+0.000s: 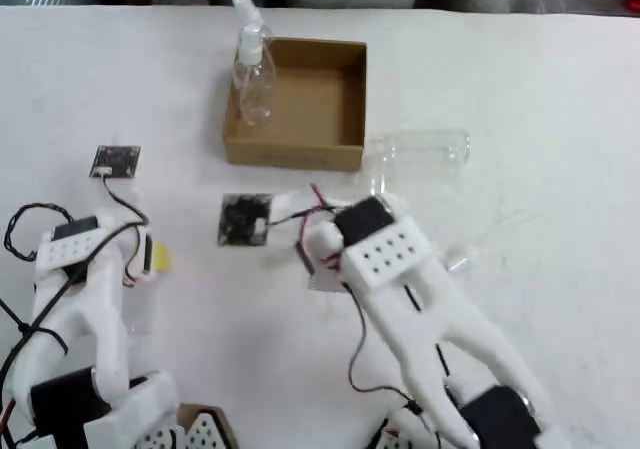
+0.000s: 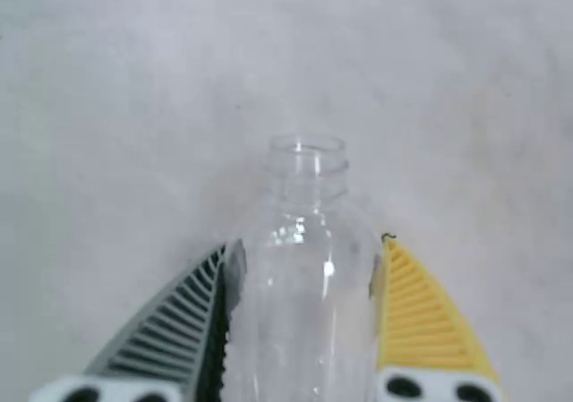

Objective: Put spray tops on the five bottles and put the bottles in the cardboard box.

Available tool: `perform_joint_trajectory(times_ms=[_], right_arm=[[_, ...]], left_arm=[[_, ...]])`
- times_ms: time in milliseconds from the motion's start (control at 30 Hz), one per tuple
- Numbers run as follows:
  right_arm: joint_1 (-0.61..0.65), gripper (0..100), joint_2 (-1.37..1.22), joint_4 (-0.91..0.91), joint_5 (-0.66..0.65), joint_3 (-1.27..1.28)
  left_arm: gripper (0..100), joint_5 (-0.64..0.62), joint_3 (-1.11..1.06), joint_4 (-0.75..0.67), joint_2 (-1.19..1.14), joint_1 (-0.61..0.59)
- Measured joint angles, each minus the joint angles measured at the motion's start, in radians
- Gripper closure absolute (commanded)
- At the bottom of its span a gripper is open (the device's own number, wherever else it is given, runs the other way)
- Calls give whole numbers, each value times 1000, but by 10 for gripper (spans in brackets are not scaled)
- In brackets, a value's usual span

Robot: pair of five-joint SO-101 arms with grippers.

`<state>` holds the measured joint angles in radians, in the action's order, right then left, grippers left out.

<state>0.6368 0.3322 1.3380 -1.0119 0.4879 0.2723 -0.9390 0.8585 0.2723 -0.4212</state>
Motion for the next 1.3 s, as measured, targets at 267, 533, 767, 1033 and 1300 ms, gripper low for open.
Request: perform_joint_trajectory(times_ms=[267, 533, 767, 1033, 1300], right_arm=[[20, 844, -245, 54, -92, -183], [20, 797, -385, 54, -92, -272], [20, 779, -482, 54, -92, -339], [-25, 779, -591, -12, -92, -362], [-29, 779, -624, -35, -92, -362]], left_arm=[[868, 44, -77, -44, 104, 9], [823, 49, -256, -112, 354, 57], [823, 49, -264, -115, 376, 64], [823, 49, -264, -115, 376, 64], [823, 49, -264, -115, 376, 64]])
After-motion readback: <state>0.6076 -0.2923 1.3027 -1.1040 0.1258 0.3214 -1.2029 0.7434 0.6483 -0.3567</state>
